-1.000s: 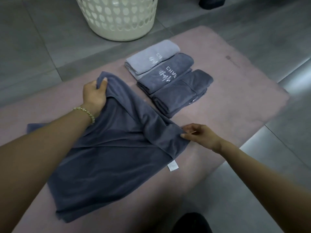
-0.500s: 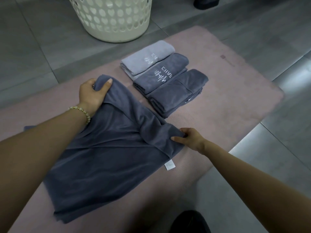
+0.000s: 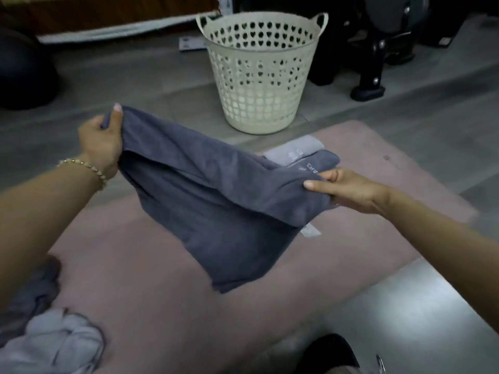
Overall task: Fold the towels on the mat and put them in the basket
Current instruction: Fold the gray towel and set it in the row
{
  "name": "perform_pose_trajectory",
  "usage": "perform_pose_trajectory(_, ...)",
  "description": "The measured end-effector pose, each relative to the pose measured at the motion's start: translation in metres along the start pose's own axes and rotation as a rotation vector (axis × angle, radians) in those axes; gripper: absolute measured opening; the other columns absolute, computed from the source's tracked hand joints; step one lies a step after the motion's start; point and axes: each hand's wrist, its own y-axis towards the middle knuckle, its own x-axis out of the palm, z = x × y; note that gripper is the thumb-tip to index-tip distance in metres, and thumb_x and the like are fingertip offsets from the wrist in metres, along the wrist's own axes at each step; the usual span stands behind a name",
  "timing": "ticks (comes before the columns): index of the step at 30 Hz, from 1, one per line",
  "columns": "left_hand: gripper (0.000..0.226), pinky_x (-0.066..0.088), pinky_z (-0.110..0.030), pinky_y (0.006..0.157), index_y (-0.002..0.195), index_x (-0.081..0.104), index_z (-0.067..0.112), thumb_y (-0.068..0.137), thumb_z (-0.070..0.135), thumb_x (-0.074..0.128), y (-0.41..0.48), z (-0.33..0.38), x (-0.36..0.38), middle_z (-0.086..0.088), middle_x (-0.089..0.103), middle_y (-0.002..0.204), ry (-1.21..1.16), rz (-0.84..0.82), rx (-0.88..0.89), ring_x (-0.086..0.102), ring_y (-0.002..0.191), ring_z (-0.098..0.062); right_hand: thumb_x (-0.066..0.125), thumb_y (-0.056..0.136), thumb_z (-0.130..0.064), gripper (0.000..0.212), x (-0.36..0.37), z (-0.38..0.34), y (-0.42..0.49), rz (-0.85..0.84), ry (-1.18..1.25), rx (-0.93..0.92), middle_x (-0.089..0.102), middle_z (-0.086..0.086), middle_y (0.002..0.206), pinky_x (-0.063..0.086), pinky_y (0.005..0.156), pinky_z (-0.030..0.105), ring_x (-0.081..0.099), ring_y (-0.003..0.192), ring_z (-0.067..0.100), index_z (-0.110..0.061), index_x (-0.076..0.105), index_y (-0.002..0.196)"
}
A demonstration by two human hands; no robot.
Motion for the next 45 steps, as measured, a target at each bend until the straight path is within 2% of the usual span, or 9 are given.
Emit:
perform_pose_trajectory(5, 0.032, 0.043, -0.007, 0.055, 0.067, 0.050, 0.024, 0.096, 0.037, 0.050, -0.032, 0.028, -0.119, 0.024, 0.055, 0.045, -0.222, 0.210, -0.129, 0.050, 0.056, 0.008, 0.077, 0.049, -0.039, 0.028, 0.036, -0.084, -0.029, 0.024, 0.229, -0.195, 0.073, -0.003, 0.067, 0.052, 0.057, 0.015, 0.068, 0.061, 0.005, -0.016, 0.077, 0.065)
perform_pose_trajectory(11, 0.022, 0.049, -0.016, 0.074, 0.081, 0.059, 0.024, 0.098, 0.033, 0.048, -0.070, 0.058, -0.205, 0.015, 0.067, 0.077, -0.280, 0.077, -0.151, 0.060, 0.080, -0.004, 0.087, 0.033, -0.057, 0.077, 0.083, -0.139, -0.045, 0.098, 0.174, -0.305, 0.075, -0.004, 0.084, 0.056, 0.071, 0.019, 0.069, 0.077, 0.006, -0.013, 0.070, 0.093)
perform_pose_trajectory(16, 0.020, 0.050, -0.013, 0.068, 0.089, 0.060, 0.024, 0.099, 0.030, 0.044, -0.084, 0.094, -0.245, 0.010, 0.065, 0.086, -0.340, -0.005, -0.083, 0.062, 0.075, 0.002, 0.083, 0.038, -0.056, 0.066, 0.101, -0.173, -0.055, 0.141, 0.167, -0.333, 0.072, -0.006, 0.081, 0.055, 0.077, 0.019, 0.067, 0.080, 0.007, -0.015, 0.067, 0.086)
perform_pose_trajectory(20, 0.020, 0.051, -0.015, 0.065, 0.084, 0.059, 0.021, 0.098, 0.031, 0.048, -0.079, 0.063, -0.246, 0.004, 0.063, 0.086, -0.294, -0.012, -0.189, 0.058, 0.075, -0.006, 0.067, 0.080, -0.036, 0.017, 0.119, -0.172, -0.042, 0.236, 0.049, -0.317, 0.065, -0.011, 0.072, 0.050, 0.059, 0.011, 0.058, 0.068, 0.001, -0.020, 0.064, 0.081)
perform_pose_trajectory(26, 0.033, 0.039, -0.021, 0.056, 0.063, 0.051, 0.014, 0.091, 0.027, 0.061, -0.074, -0.054, -0.207, 0.011, 0.046, 0.038, 0.095, 0.050, -0.336, 0.040, 0.056, -0.006, 0.074, 0.081, -0.026, 0.052, 0.135, -0.097, 0.047, 0.403, -0.330, -0.236, 0.025, -0.011, 0.049, 0.021, 0.049, 0.020, 0.024, 0.050, 0.005, -0.019, 0.031, 0.052)
perform_pose_trajectory(31, 0.031, 0.036, -0.013, 0.029, 0.067, 0.046, 0.012, 0.097, 0.019, 0.050, -0.053, -0.126, -0.163, 0.006, 0.050, 0.029, -0.010, 0.024, -0.599, 0.044, 0.023, -0.004, 0.066, 0.086, -0.038, 0.034, 0.142, -0.040, 0.130, 0.478, -0.564, -0.040, 0.067, 0.001, 0.059, 0.050, 0.066, 0.032, 0.061, 0.063, 0.014, -0.005, 0.072, 0.078)
perform_pose_trajectory(37, 0.023, 0.045, -0.007, 0.043, 0.075, 0.049, 0.017, 0.098, 0.018, 0.050, 0.009, -0.200, -0.122, 0.013, 0.059, 0.041, -0.137, 0.099, -0.586, 0.058, 0.040, 0.004, 0.057, 0.094, -0.015, 0.011, 0.156, 0.006, 0.250, 0.493, -0.144, 0.001, 0.060, -0.008, 0.041, 0.054, 0.066, 0.021, 0.058, 0.041, 0.000, -0.005, 0.063, 0.094)
perform_pose_trajectory(40, 0.013, 0.046, -0.008, 0.055, 0.101, 0.057, 0.010, 0.098, 0.019, 0.048, 0.024, -0.231, -0.104, 0.002, 0.067, 0.071, -0.075, 0.051, -0.583, 0.063, 0.057, 0.001, 0.049, 0.097, -0.010, 0.011, 0.169, 0.025, 0.287, 0.413, -0.049, 0.041, 0.059, 0.004, 0.069, 0.048, 0.057, 0.020, 0.053, 0.058, 0.009, -0.006, 0.054, 0.106)
perform_pose_trajectory(45, 0.077, 0.030, -0.029, 0.104, 0.150, 0.003, 0.011, 0.094, 0.030, 0.053, -0.024, -0.290, -0.100, -0.010, 0.028, 0.152, 0.235, -0.151, -0.712, 0.036, 0.135, -0.025, 0.056, 0.091, -0.001, 0.042, 0.177, 0.107, 0.290, 0.267, -0.265, 0.138, 0.056, 0.021, 0.116, 0.045, 0.078, 0.023, 0.051, 0.091, 0.021, 0.002, 0.044, 0.131)
